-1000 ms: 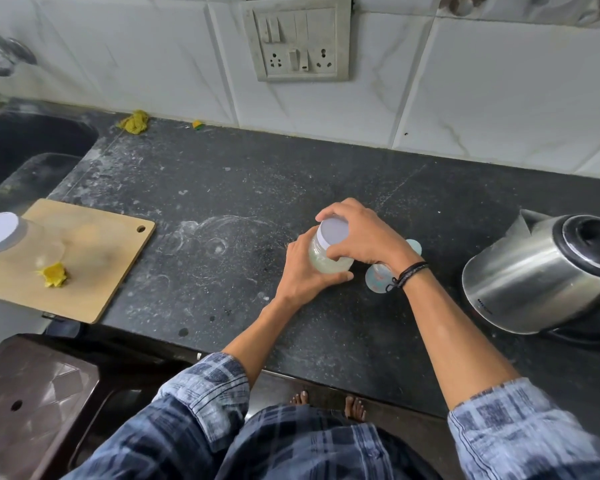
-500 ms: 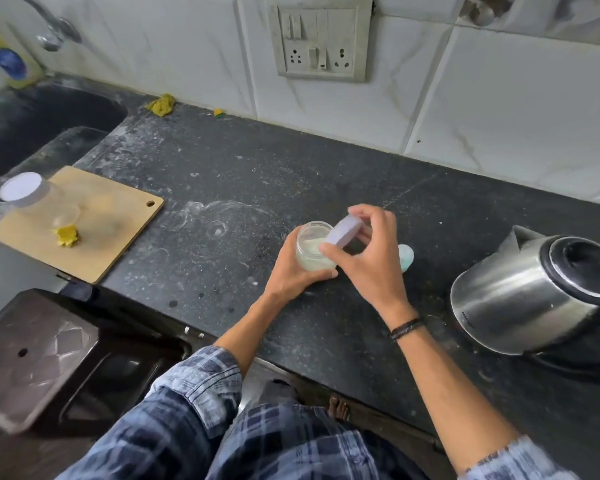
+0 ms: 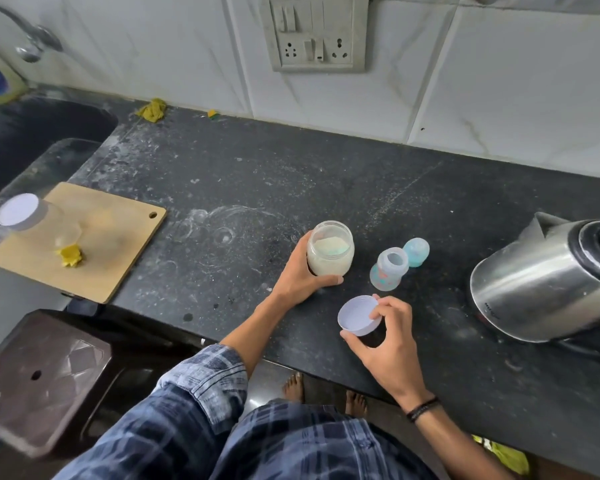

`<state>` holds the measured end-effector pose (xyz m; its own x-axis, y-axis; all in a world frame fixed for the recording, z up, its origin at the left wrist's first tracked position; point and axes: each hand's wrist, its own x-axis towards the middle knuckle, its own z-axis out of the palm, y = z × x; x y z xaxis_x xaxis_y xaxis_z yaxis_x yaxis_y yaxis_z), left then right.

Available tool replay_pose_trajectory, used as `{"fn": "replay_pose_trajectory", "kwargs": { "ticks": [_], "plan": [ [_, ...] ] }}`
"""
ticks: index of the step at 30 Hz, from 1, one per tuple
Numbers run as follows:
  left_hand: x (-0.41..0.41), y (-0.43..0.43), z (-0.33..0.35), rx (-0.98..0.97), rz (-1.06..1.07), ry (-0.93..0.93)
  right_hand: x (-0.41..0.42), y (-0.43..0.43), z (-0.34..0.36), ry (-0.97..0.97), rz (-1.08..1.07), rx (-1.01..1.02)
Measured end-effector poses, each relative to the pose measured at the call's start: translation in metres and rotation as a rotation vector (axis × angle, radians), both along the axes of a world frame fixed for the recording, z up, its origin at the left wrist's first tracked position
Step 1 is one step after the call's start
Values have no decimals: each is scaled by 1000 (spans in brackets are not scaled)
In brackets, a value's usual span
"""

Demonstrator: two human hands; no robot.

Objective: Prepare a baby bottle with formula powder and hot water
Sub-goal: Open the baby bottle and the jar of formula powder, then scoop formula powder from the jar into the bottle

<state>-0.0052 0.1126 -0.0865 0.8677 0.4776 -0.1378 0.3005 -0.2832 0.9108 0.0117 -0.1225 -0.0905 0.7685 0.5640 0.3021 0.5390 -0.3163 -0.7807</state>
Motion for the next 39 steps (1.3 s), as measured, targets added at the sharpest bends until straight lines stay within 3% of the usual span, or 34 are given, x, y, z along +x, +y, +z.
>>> {"fn": "replay_pose_trajectory", "kwargs": {
  "ticks": [20, 29, 34, 39],
  "plan": [
    [2, 4, -1, -11, -32, -31, 6, 11, -11, 51, 1, -216],
    [2, 2, 1, 106, -14, -75, 27, 16, 83, -101, 24, -141],
    [4, -3, 11, 196, -36, -126, 73, 53, 131, -178, 66, -317],
    [6, -6, 19, 310, -63, -163, 93, 85, 145, -330, 129, -673]
  ]
}}
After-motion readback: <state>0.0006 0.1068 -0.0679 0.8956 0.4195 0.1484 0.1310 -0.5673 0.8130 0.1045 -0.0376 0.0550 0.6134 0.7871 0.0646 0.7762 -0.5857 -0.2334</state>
